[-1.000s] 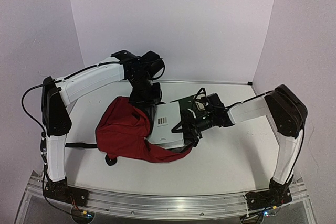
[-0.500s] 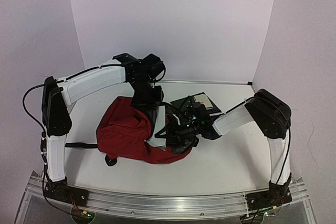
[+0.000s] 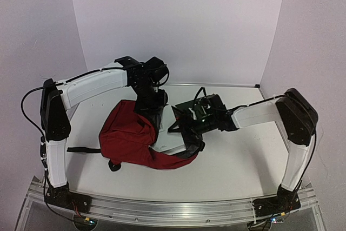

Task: Pack the student bag
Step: Place the book in the student bag.

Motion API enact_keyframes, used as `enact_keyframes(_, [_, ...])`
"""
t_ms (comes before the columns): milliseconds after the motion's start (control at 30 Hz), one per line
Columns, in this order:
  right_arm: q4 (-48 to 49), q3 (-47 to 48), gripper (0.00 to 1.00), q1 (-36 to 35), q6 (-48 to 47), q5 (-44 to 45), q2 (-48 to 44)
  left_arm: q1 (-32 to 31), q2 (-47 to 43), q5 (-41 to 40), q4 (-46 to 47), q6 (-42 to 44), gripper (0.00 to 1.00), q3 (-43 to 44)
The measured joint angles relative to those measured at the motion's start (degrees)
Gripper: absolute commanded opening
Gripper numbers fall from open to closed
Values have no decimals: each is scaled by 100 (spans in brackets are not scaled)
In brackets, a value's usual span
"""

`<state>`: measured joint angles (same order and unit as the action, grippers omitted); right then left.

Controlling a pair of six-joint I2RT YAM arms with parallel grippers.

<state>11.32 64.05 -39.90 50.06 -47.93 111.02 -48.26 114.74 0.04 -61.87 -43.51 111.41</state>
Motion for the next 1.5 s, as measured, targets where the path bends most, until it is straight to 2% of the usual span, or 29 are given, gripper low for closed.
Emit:
enact_keyframes(67, [-434, 78, 92, 124, -303, 137, -322, -3, -109, -2, 43, 0, 0, -132])
enact_keyframes(300, [-1544, 414, 66, 371, -1250, 360, -657, -5, -373, -12, 95, -4, 0, -385])
enact_keyframes(433, [-1801, 414, 49, 333, -1416, 262, -303, -7, -374, -5, 143, -4, 0, -430])
enact_keyframes(600, [-1839, 468, 38, 154, -1336, -74, 348, -8, -374, 2, 180, -12, 0, -432])
enact_keyframes(633, [-1797, 489, 34, 106, -1269, -140, 408, -10, -374, 3, 179, -15, 0, -432])
enact_keyframes(767, [-1380, 521, 0, -70, -846, -326, 574, -18, -374, 26, 155, -39, 0, -471])
enact_keyframes(967, [-679, 483, 0, -66, -187, -403, 582, -12, -375, -17, 183, -65, 0, -600])
enact_keyframes(1133, [-125, 81, 0, 201, 315, -290, 379, -12, -385, -42, 213, -143, 0, -613])
enact_keyframes(1300, [147, -442, 0, 570, 630, -191, -126, -12, -412, -121, 266, -167, 0, -613])
enact_keyframes(1500, [286, -948, 0, 638, 760, -167, -514, -9, -415, -130, 355, -207, 0, -613])
